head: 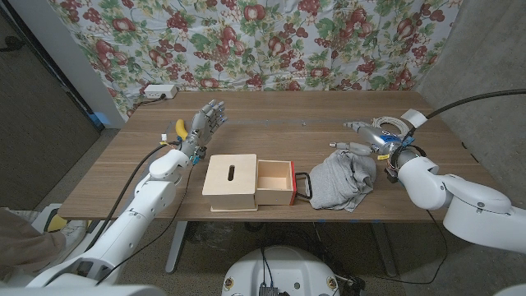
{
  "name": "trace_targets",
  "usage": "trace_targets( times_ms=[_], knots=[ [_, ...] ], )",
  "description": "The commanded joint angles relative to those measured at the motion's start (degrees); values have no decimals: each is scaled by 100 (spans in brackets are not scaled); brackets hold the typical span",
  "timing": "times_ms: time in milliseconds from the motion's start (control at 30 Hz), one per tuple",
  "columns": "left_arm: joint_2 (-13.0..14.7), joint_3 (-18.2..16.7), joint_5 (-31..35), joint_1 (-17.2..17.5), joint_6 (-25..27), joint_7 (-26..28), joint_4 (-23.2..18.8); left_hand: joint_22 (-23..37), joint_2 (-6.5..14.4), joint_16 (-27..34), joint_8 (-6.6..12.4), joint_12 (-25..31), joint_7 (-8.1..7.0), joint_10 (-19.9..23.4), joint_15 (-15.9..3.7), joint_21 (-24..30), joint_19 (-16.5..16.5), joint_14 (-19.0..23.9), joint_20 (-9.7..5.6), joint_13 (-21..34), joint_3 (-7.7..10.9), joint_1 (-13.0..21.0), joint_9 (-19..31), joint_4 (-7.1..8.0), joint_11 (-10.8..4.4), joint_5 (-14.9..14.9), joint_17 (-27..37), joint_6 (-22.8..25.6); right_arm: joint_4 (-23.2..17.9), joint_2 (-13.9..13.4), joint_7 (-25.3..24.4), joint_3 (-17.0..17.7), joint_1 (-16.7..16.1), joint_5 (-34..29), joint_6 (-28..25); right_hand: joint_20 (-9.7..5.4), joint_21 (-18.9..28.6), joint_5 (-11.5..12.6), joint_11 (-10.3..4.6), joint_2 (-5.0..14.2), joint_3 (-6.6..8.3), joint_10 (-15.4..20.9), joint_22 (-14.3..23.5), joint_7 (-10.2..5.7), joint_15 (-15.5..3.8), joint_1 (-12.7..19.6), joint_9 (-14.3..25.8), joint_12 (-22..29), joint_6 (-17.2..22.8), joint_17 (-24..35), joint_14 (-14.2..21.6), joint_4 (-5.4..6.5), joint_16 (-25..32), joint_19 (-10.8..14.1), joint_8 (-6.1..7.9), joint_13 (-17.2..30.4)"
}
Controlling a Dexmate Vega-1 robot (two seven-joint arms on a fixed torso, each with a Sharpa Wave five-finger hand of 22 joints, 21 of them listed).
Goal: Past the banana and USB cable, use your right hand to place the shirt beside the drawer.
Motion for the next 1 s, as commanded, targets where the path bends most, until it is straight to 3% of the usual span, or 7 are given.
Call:
trace_targets(
  times_ms=[33,1000],
  knots=[
    [38,16,0,34,7,-15,-30,21,27,19,52,6,-18,10,-333,-19,30,-30,-114,22,-4,-17,7,-36,20,32,29,32,-54,-36,102,-213,72,-58,-158,14,34,41,-51,56,-15,33,19,-32,-134,99,7,39,26,11,33,-13,6,87,25,21],
    [24,38,1,-58,-13,-89,156,22,48,20,50,6,-10,-4,-326,-26,26,-45,-116,22,-7,-8,7,-49,28,24,29,40,-54,62,292,-626,290,-92,-352,37,1,114,-126,105,-9,-327,19,-58,-172,238,14,-96,-267,13,46,-43,-23,172,-69,25]
  ],
)
